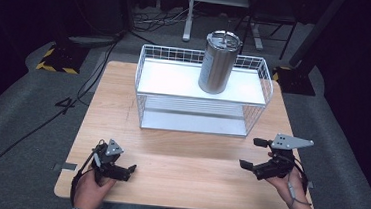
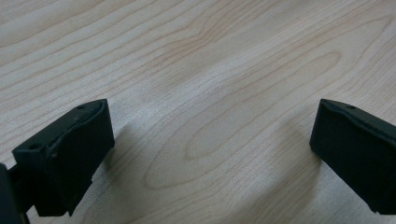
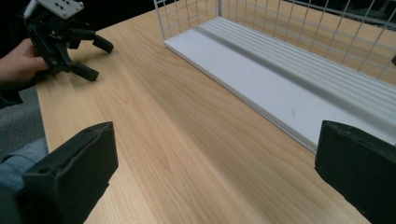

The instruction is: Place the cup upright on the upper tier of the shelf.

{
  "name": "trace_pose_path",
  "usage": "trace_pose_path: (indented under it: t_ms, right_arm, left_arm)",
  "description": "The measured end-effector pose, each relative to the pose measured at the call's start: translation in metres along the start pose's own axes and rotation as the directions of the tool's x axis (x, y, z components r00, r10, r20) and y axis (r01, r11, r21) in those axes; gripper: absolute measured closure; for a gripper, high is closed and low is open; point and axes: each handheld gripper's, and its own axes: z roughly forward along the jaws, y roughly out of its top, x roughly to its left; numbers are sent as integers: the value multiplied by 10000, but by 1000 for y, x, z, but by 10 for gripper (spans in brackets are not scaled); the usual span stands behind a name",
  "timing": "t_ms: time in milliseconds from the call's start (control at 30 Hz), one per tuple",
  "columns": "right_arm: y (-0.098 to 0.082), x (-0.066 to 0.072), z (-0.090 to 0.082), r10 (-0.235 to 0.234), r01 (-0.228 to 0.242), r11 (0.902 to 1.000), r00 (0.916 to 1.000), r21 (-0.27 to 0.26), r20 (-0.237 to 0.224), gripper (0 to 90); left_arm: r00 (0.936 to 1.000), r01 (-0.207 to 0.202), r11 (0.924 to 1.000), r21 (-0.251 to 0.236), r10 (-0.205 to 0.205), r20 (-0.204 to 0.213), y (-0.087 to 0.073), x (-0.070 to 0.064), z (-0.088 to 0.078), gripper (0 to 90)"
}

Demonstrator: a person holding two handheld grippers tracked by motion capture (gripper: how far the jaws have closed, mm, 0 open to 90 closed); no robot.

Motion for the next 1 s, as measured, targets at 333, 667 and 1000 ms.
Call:
trace_pose_path:
  t_ms: [333,667,1000]
  right_arm:
    - [-41,-9,20,520,-526,9982,9984,297,207,0]
    - [-69,-15,32,700,-738,9941,9963,797,503,0]
    - [-82,-13,38,440,-562,9895,9947,1335,928,0]
  left_arm:
    - [10000,1,10000,-1,-1,-2,0,0,0,2]
    - [10000,3,10000,1,-3,2,0,0,0,2]
    - [10000,5,10000,-1,-5,4,0,0,0,2]
